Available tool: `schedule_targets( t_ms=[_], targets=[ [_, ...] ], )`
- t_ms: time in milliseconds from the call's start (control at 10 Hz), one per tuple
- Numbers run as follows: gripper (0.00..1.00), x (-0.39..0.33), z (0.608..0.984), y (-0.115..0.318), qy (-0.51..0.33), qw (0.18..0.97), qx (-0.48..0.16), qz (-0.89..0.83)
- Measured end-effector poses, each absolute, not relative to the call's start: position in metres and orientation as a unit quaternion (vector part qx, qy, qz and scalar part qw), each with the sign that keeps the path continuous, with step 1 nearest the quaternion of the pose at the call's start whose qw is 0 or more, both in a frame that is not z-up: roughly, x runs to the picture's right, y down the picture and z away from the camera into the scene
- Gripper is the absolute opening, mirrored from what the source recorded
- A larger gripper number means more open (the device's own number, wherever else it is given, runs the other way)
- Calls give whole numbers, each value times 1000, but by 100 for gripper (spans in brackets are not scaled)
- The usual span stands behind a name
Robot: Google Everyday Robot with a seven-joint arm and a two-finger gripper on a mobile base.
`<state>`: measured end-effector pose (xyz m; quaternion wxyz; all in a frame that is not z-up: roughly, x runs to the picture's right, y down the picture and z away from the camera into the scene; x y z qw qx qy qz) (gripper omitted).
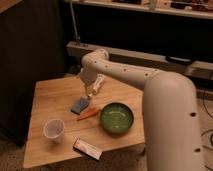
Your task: Place the white sponge in the ceramic cup
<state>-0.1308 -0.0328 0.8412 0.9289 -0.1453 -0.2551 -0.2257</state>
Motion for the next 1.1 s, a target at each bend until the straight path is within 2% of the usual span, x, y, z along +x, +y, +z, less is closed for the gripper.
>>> schedule_targets(
  t_ms=[600, 1100],
  targets=[
    [73, -184, 845, -9, -252, 884, -181, -351],
    [73, -179, 864, 27, -238, 867, -217, -381]
  ],
)
